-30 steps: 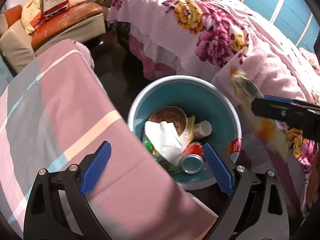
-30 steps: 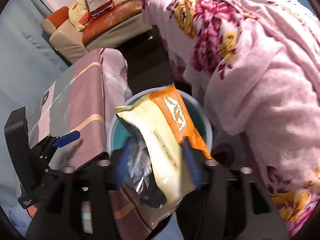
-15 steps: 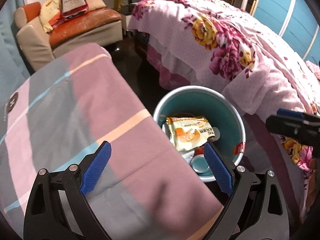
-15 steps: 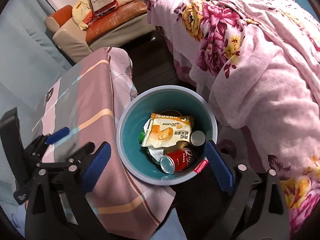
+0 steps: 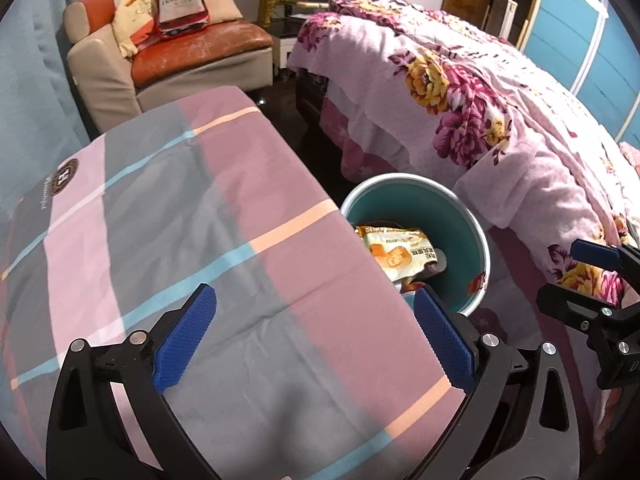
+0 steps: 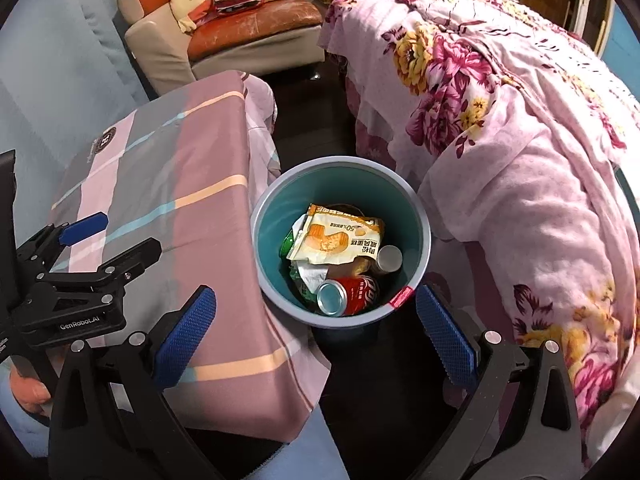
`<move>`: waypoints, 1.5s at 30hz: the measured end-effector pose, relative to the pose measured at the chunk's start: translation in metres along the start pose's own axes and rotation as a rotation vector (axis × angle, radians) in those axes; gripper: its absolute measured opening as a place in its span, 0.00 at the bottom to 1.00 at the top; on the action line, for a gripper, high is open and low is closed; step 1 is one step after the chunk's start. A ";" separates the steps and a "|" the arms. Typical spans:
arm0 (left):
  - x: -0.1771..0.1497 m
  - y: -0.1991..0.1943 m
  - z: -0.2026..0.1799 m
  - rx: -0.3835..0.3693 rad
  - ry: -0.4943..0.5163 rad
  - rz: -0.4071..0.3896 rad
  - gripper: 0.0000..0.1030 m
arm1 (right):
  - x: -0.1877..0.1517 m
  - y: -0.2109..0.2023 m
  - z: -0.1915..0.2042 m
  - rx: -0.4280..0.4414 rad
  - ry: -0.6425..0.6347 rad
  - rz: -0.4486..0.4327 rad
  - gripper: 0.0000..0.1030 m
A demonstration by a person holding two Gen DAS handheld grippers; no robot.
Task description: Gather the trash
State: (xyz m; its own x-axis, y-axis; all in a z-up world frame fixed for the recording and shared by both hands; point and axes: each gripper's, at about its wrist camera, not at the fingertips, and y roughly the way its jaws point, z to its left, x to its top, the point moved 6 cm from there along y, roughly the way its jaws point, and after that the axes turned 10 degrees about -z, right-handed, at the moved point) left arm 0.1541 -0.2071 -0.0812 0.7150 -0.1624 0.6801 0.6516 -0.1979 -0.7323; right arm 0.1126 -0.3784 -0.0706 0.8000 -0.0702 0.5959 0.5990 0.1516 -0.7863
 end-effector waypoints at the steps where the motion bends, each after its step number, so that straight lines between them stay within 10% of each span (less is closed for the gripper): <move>1: -0.001 -0.003 0.001 0.004 0.001 -0.002 0.96 | -0.004 -0.004 0.002 -0.001 -0.001 -0.003 0.93; 45: -0.022 -0.037 0.025 0.069 -0.029 -0.096 0.96 | -0.025 -0.007 0.022 -0.043 -0.041 -0.010 0.93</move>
State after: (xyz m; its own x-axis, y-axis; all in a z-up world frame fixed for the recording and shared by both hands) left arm 0.1205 -0.1718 -0.0706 0.6547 -0.1171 0.7467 0.7327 -0.1442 -0.6651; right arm 0.0879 -0.3562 -0.0763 0.7922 -0.0312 0.6094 0.6088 0.1081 -0.7859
